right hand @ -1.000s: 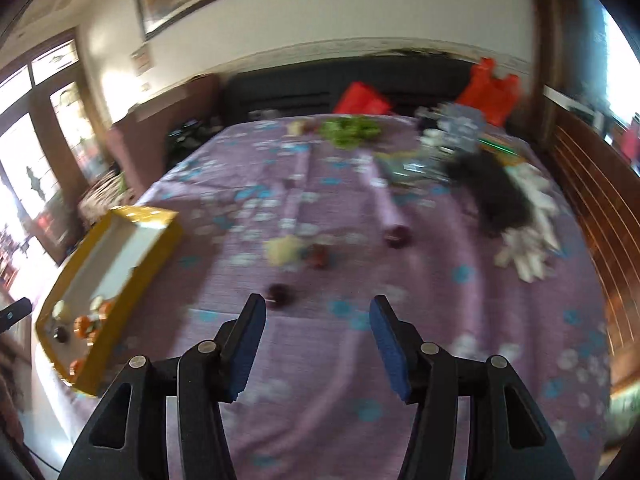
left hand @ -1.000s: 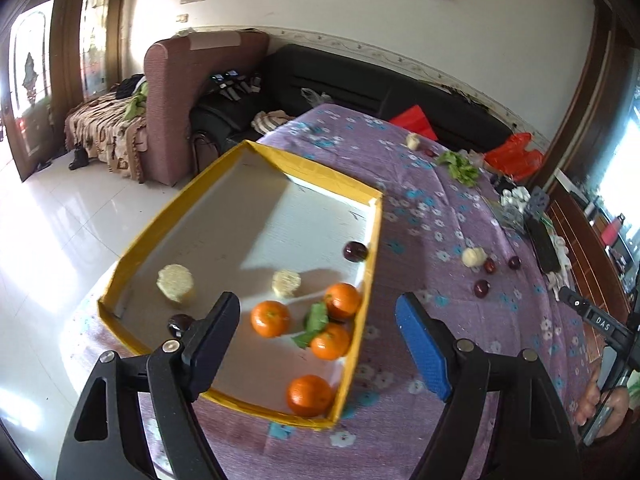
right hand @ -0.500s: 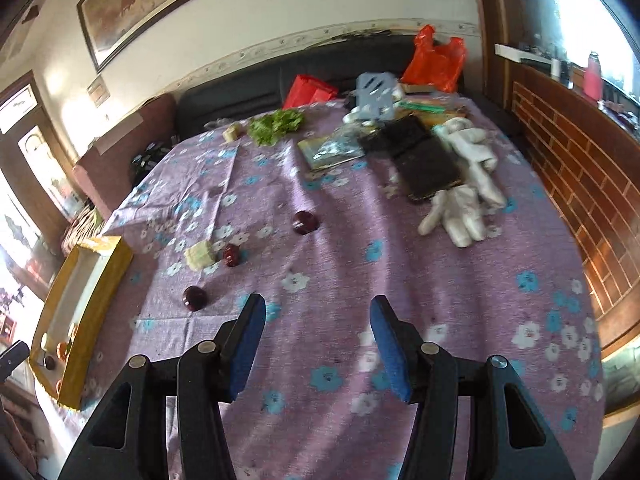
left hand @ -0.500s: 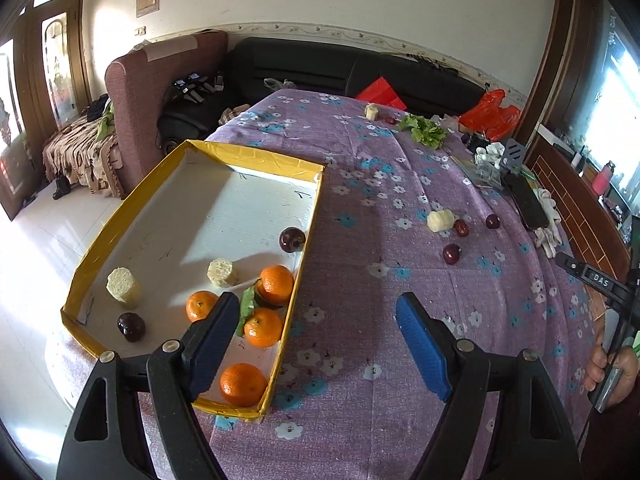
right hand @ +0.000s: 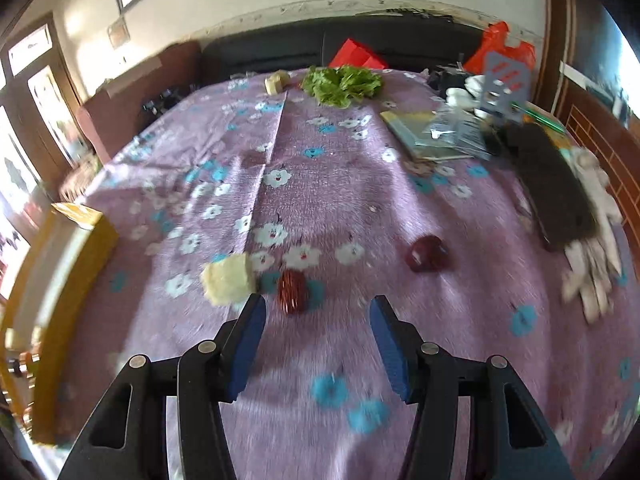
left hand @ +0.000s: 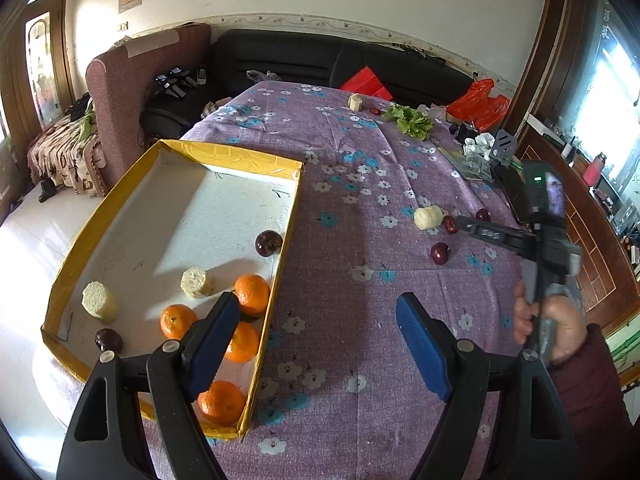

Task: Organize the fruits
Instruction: 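Move both tools back over the table toward the red date and plum, then grasp a red date with the right tool while the left tool grasps a plum, then carry date and plum into the yellow tray and release them, then move both tools back over the table toward the last plum and cube, then grasp the last plum with the right tool while the left tool grasps the cream cube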

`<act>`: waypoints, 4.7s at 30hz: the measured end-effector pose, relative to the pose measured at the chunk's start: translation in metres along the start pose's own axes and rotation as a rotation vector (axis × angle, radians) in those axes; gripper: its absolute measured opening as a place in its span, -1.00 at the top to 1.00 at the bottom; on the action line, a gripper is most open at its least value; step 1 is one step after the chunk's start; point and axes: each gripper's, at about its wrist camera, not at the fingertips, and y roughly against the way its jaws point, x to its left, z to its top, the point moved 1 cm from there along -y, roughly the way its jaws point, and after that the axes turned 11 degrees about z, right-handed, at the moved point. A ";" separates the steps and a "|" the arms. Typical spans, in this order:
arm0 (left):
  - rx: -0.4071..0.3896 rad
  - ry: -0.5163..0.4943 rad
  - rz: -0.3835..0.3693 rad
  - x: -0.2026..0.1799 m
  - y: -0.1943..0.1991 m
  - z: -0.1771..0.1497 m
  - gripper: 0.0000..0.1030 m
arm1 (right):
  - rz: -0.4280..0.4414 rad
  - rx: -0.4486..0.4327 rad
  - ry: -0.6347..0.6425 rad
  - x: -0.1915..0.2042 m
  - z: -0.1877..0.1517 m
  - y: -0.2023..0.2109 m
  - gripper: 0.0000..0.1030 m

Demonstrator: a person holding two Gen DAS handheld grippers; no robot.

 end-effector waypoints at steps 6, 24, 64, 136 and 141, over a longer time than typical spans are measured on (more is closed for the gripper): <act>0.030 -0.007 -0.025 -0.012 -0.021 0.013 -0.55 | -0.032 0.027 0.032 0.002 0.004 -0.030 0.37; 0.047 -0.327 -0.108 -0.168 -0.133 0.020 -0.52 | 0.128 -0.084 -0.133 -0.048 -0.025 0.024 0.59; 0.031 0.226 0.219 0.145 -0.049 -0.025 0.47 | 0.598 0.133 0.170 0.257 -0.037 0.001 0.55; 0.095 -0.122 -0.164 -0.122 -0.099 0.072 -0.56 | -0.082 -0.063 -0.128 -0.078 0.014 -0.001 0.42; 0.109 -0.206 -0.135 -0.161 -0.146 0.076 -0.55 | 0.032 -0.094 -0.199 -0.076 -0.012 0.029 0.41</act>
